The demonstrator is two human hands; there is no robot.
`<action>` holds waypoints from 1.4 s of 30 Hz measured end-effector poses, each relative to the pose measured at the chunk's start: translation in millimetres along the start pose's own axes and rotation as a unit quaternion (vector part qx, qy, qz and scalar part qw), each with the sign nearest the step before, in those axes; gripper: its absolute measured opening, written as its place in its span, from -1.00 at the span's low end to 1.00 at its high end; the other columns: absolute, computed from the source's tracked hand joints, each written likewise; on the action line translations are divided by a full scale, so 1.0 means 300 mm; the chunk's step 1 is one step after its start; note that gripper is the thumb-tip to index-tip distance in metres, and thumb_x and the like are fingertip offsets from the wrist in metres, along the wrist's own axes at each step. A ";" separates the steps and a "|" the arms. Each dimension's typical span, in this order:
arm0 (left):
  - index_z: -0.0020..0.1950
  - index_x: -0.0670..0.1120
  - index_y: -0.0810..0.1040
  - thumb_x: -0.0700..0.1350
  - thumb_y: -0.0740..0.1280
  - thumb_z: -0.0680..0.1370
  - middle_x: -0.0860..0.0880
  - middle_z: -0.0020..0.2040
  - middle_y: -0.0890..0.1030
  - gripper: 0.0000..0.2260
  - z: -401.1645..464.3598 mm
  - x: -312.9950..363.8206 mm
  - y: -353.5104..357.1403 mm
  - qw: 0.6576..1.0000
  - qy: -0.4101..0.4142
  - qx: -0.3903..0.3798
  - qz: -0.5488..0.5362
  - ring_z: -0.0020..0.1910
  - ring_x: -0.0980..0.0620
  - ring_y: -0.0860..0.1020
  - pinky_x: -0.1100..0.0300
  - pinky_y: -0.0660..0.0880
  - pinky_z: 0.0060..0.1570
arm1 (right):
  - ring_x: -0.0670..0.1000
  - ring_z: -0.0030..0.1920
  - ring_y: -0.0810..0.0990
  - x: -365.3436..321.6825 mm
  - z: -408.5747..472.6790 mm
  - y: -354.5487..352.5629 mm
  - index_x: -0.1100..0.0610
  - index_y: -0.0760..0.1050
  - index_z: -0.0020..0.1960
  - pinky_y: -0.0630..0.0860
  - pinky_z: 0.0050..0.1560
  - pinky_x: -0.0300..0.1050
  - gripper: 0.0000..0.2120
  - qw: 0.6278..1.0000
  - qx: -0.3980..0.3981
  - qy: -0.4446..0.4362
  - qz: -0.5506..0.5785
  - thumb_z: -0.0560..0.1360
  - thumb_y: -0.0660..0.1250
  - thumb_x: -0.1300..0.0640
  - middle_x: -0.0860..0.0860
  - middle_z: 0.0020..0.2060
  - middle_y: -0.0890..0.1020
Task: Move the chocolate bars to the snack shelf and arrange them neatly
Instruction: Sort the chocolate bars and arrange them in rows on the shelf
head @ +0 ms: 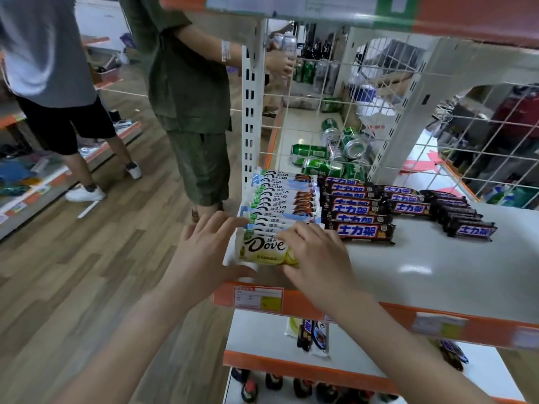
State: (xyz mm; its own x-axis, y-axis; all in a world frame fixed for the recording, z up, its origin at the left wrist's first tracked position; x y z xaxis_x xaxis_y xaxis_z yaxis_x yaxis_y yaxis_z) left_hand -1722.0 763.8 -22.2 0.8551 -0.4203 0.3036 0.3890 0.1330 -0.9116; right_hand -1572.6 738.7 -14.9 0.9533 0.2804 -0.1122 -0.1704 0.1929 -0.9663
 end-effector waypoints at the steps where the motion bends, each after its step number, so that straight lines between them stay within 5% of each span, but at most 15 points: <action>1: 0.34 0.11 0.38 0.32 0.39 0.24 0.09 0.29 0.41 -0.29 -0.001 0.001 -0.002 1.000 0.000 0.003 -0.004 0.28 0.02 0.33 0.08 0.23 0.15 | 0.00 0.23 0.39 -0.005 0.003 0.001 -0.02 0.41 0.26 0.28 0.17 -0.06 -0.58 1.000 0.001 -0.001 0.001 0.42 0.35 0.10 -0.07 0.17 0.47; 12: 0.33 0.10 0.37 0.33 0.38 0.27 0.09 0.28 0.42 -0.31 0.019 -0.002 0.009 1.000 0.012 0.008 -0.002 0.27 0.01 0.34 0.04 0.27 0.16 | -0.01 0.22 0.38 -0.019 0.021 0.013 -0.02 0.40 0.25 0.31 0.16 -0.08 -0.55 1.000 0.019 0.006 -0.009 0.40 0.38 0.18 -0.08 0.18 0.48; 21: 0.31 0.10 0.39 0.30 0.40 0.27 0.09 0.28 0.42 -0.33 0.034 0.003 0.012 1.000 0.024 0.012 -0.004 0.26 0.00 0.35 0.04 0.28 0.15 | 0.03 0.03 0.54 -0.001 0.004 0.010 -0.01 0.52 0.09 0.42 -0.08 -0.07 -0.54 0.998 0.045 0.032 -0.014 0.22 0.53 0.19 -0.07 -0.02 0.58; 33: 0.32 0.05 0.41 0.30 0.39 0.29 0.06 0.26 0.45 -0.33 0.030 0.060 -0.017 0.999 0.042 0.003 0.016 0.25 -0.01 0.38 0.01 0.28 0.19 | 0.00 0.11 0.48 0.084 -0.048 -0.067 -0.06 0.47 0.19 0.37 0.05 -0.03 -0.66 0.998 0.048 0.048 0.013 0.44 0.36 -0.07 -0.09 0.09 0.52; 42: 0.25 0.05 0.45 0.22 0.44 0.30 0.05 0.19 0.48 -0.42 -0.033 0.198 -0.033 0.997 0.071 0.025 0.033 0.19 -0.03 0.45 0.02 0.34 0.08 | -0.05 0.19 0.43 0.216 -0.211 -0.127 -0.09 0.38 0.29 0.32 0.14 -0.09 -0.65 0.996 0.033 0.081 0.028 0.51 0.26 -0.05 -0.15 0.18 0.45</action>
State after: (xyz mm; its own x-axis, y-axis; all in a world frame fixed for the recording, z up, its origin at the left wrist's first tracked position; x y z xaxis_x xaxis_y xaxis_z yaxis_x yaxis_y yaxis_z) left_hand -1678.5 728.6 2.1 0.8241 -0.5309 0.1972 0.3520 0.2072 -0.9128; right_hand -1488.7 690.1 0.1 0.9688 0.1371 -0.2065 -0.2351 0.2451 -0.9406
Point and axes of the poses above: each hand's wrist, its own z-axis towards the middle knuckle, its own y-axis out of the palm, x = y × z, the point moved 8 cm from there along z, towards the middle knuckle
